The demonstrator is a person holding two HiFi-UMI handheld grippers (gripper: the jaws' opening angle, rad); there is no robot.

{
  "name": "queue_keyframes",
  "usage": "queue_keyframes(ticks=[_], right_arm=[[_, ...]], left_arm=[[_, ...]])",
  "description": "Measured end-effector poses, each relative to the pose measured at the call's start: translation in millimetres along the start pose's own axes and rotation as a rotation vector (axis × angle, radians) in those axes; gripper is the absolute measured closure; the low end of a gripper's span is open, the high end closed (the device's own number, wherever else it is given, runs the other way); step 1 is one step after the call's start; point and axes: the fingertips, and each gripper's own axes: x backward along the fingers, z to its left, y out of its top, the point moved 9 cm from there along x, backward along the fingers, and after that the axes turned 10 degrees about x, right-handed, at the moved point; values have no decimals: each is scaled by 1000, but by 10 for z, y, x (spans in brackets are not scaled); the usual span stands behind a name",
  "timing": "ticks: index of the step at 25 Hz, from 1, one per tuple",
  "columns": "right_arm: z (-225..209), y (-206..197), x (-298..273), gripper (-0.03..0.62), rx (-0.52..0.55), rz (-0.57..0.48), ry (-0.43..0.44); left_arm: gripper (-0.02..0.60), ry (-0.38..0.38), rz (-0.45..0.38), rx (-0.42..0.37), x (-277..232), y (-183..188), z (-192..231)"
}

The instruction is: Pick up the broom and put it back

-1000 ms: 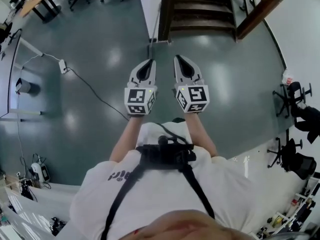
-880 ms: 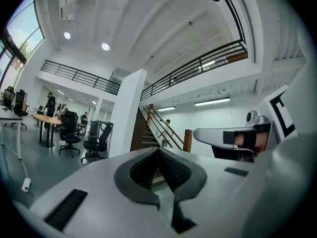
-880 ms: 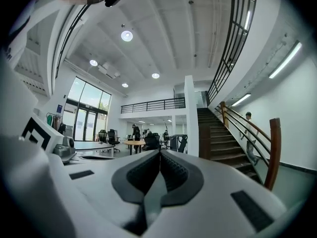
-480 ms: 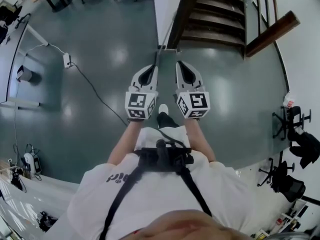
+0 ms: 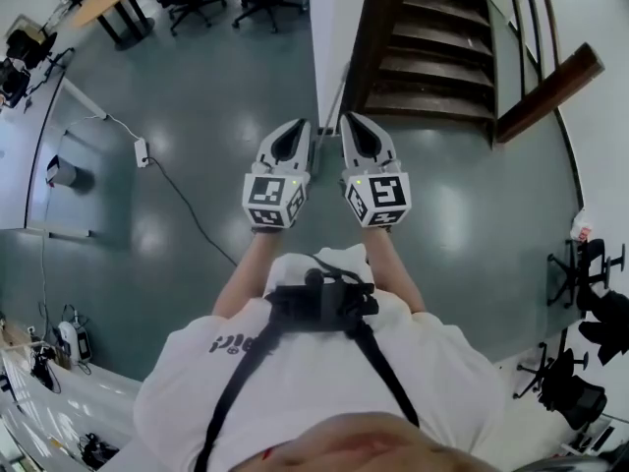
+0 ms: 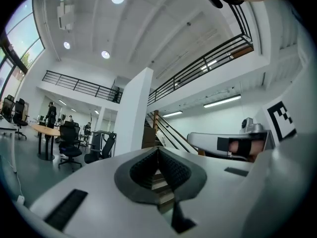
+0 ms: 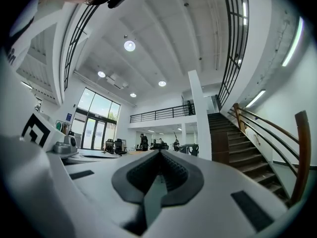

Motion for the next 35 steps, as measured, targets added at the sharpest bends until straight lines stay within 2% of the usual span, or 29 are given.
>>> queue_keyframes(ticks=[4, 10, 18, 24, 29, 35], right_arm=[[-298, -167, -384, 586, -34, 23, 9], [-341, -468, -1092, 586, -62, 69, 19], [-387, -746, -2203, 586, -52, 101, -41], [-303, -986, -2716, 585, -47, 161, -102], [-584, -1312, -2765, 585, -65, 250, -156], [-1111, -1990, -2724, 585, -141, 366, -179]], left_arm=[[569, 20, 5, 1, -439, 38, 146], [569, 29, 40, -1, -865, -5, 704], [569, -28, 59, 20, -1676, 49, 1713], [571, -96, 104, 40, -2062, -8, 2300], [569, -117, 174, 43, -2444, -324, 2380], [569, -129, 260, 81, -3001, -886, 2334]])
